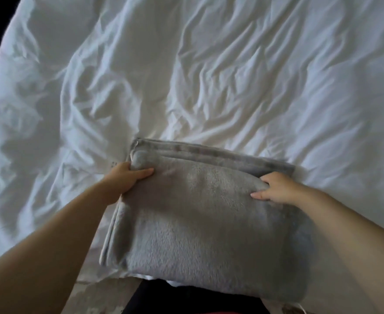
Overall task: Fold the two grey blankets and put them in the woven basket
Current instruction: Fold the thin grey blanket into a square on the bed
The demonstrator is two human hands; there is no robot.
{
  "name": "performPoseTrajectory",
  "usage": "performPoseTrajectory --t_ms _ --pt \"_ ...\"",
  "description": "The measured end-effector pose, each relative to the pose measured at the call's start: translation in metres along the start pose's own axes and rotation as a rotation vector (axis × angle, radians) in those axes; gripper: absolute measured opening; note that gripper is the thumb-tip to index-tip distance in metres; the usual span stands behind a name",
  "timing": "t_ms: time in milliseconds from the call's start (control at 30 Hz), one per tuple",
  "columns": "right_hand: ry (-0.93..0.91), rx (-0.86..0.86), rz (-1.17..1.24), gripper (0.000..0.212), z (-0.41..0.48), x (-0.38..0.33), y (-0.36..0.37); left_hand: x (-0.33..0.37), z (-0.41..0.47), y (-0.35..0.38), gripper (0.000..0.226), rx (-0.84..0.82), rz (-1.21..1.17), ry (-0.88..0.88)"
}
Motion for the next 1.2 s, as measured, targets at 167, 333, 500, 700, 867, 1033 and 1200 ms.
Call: performPoseTrajectory --t_ms 167,333,500,700,867,1033,1200 --pt "-0.017 -0.163 0.058 0.04 0.011 -0.005 -0.018 0.006 0.014 -0.016 0.043 -0.186 -0.187 0.019" --pt "-0.02 -0.152 0.112 0.023 0.021 -0.009 -0.034 0.006 0.027 -0.012 0.022 -0.081 -0.218 0.089" --pt "-0.076 0.218 0.395 0.017 0.04 -0.014 -0.062 0.01 0.043 -0.029 0.021 0.15 -0.376 0.16" --pt "0.092 -0.067 0.146 0.053 0.056 -0.004 -0.057 0.022 0.06 -0.022 0.066 0.191 -0.191 0.005" --pt "0.131 -0.209 0.117 0.05 0.038 0.01 -0.078 0.011 0.042 -0.024 0.075 0.028 -0.306 -0.026" --pt "0.256 -0.162 0.499 0.06 0.004 0.044 -0.067 -0.017 0.016 -0.025 0.068 -0.257 -0.242 -0.13" --pt "0.234 0.123 0.769 0.021 -0.01 0.06 -0.046 -0.024 0.006 -0.02 0.072 -0.274 -0.07 -0.163"
Point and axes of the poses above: each hand's wrist, its own z-axis towards the middle knuckle, its own y-axis out of the palm, x = y × z, the point moved 4 cm from there along z, towards the middle knuckle, and after that the axes turned 10 degrees about -y, right-handed, at the moved point
